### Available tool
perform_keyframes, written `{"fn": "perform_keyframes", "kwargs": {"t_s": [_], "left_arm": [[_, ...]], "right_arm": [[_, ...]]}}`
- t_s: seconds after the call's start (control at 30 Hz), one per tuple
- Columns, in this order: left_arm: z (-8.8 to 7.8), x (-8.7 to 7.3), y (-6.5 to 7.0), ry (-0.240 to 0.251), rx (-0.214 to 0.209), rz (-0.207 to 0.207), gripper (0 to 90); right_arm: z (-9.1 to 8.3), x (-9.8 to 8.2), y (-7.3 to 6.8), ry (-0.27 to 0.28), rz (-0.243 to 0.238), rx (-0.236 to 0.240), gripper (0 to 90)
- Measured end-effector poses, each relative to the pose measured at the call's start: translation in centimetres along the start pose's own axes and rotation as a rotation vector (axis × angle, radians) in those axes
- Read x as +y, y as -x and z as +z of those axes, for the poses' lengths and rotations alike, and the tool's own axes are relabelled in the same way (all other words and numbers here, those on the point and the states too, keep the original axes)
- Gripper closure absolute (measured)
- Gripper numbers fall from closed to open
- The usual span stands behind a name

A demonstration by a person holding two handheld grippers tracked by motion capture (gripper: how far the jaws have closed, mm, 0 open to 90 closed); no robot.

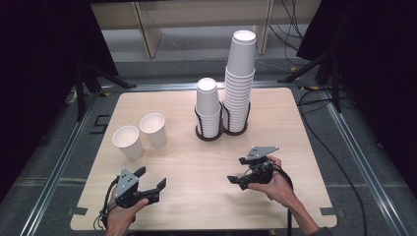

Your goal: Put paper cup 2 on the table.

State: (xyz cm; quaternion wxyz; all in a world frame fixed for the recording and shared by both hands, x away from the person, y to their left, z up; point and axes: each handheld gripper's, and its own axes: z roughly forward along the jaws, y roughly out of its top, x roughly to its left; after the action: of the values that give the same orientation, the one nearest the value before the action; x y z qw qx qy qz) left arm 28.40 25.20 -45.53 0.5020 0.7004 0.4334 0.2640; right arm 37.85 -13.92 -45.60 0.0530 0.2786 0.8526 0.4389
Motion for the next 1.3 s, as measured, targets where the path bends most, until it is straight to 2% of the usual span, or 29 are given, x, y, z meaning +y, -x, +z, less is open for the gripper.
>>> {"fn": "perform_keyframes", "kwargs": {"t_s": [0.07,0.1,0.2,0.27,0.3,0.37,0.47,0.5,0.53,0.57,0.6,0.63,0.7,0.8,0.87,0.9,0.93,0.97,1.1,1.23,1.3], "left_arm": [[0.0,0.0,0.2,0.003,-0.008,0.004,14.4],[0.0,0.0,0.4,-0.003,-0.012,0.006,14.4],[-0.1,0.0,0.6,-0.011,-0.03,0.014,14.4],[0.0,-0.1,0.6,-0.001,-0.047,0.022,14.4],[-0.1,-0.1,0.7,-0.017,-0.043,0.03,14.4],[-0.1,-0.2,0.7,-0.013,-0.064,0.034,14.4],[0.0,-0.3,0.7,-0.004,-0.079,0.03,14.4],[-0.1,-0.2,0.7,-0.012,-0.079,0.032,14.4],[0.1,-0.3,0.7,0.01,-0.094,0.026,14.3],[0.0,-0.3,0.7,0.011,-0.099,0.024,14.4],[-0.1,-0.2,0.6,0.001,-0.097,0.035,14.3],[-0.2,-0.2,0.6,0.005,-0.1,0.035,14.3],[0.0,-0.3,0.5,0.024,-0.115,0.032,14.3],[0.0,-0.3,0.3,0.002,-0.113,0.043,14.3],[0.1,-0.4,0.3,0.013,-0.124,0.034,14.3],[0.1,-0.4,0.3,-0.001,-0.125,0.043,14.3],[0.1,-0.4,0.3,-0.008,-0.121,0.046,14.3],[0.1,-0.4,0.2,-0.012,-0.122,0.051,14.3],[0.2,-0.5,0.3,-0.001,-0.126,0.041,14.4],[0.3,-0.5,0.2,0.002,-0.127,0.046,14.3],[0.3,-0.5,0.3,0.0,-0.12,0.047,14.4]], "right_arm": [[-0.1,-0.1,0.1,0.005,-0.008,-0.012,15.9],[-0.2,-0.1,0.0,-0.006,0.013,-0.01,15.9],[-0.4,-0.2,0.0,-0.001,0.011,-0.02,15.9],[-0.9,-0.3,-0.2,0.01,0.013,-0.029,15.9],[-1.0,-0.3,-0.3,0.023,0.008,-0.032,15.8],[-1.4,-0.6,-0.7,0.035,0.02,-0.029,15.8],[-1.7,-1.1,-1.2,0.044,0.029,-0.024,15.8],[-1.8,-1.2,-1.4,0.052,0.011,-0.032,15.8],[-2.0,-1.3,-1.7,0.05,0.031,-0.025,15.8],[-2.1,-1.4,-1.8,0.055,0.013,-0.033,15.8],[-2.1,-1.5,-2.1,0.061,0.028,-0.026,15.8],[-2.2,-1.6,-2.2,0.065,0.013,-0.038,15.8],[-2.4,-1.9,-2.6,0.059,0.021,-0.034,15.8],[-2.5,-2.3,-2.9,0.061,0.018,-0.044,15.8],[-2.6,-2.5,-3.1,0.065,0.021,-0.023,15.8],[-2.7,-2.6,-3.3,0.06,0.031,-0.04,15.8],[-2.7,-2.7,-3.3,0.069,0.011,-0.049,15.8],[-2.9,-2.9,-3.5,0.062,0.029,-0.039,15.8],[-3.2,-3.5,-3.8,0.056,0.037,-0.056,15.8],[-3.4,-4.1,-4.1,0.046,0.047,-0.048,15.6],[-3.6,-4.3,-4.3,0.042,0.067,-0.056,15.6]]}}
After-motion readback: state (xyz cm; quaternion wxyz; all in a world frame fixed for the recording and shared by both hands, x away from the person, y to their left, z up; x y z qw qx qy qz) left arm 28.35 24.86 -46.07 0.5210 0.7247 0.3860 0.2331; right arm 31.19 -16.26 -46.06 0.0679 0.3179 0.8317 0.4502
